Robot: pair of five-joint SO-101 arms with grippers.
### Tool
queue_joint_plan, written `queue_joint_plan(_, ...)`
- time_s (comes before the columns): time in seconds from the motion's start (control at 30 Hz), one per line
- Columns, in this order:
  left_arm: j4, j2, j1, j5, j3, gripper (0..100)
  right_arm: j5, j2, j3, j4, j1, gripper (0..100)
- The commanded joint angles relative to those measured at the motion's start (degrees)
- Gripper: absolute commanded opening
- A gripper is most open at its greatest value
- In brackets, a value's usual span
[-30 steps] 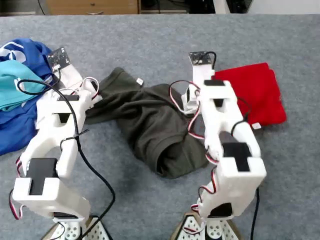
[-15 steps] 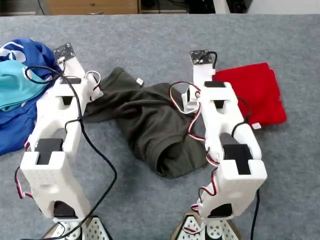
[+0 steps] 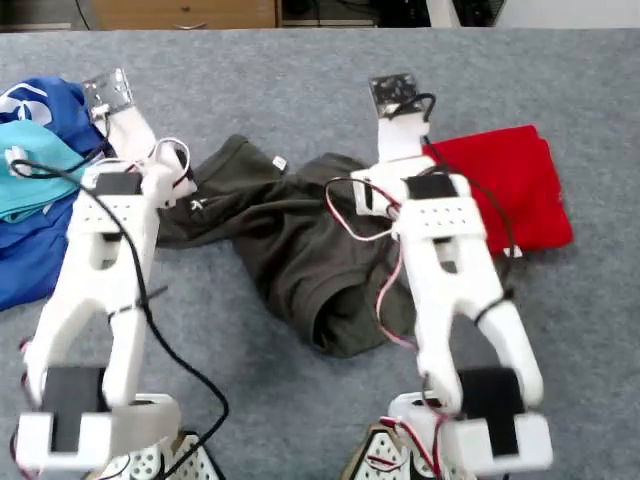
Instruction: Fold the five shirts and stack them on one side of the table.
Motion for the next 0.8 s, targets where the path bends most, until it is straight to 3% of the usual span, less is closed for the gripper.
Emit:
queue_joint_plan(0.0, 3.25, -8.31, 0.53, -0.88, -3.25, 2, 1.32, -7.25, -6.99, 7.38, -1.19, 0.1)
queue_joint_plan(0.17, 12.57, -13.05, 0.62, -0.88, -14.59, 2, 3.34, -7.52, -25.19, 20.13, -0.13, 0.1)
queue_joint_plan(0.43, 20.92, -14.46, 0.53, -1.05, -40.79, 2, 5.19, -0.75, -69.67, 39.91, 2.86, 0.2)
queue_joint_plan(0.6, 23.74, -14.99, 0.44, -6.42, -49.67, 2, 7.56, 4.18, -95.52, 37.27, 4.88, 0.2)
queue_joint_plan(0.77, 23.56, -15.08, 0.44, -9.05, -59.43, 2, 10.11, 8.13, -108.7, 28.13, 4.62, 0.1)
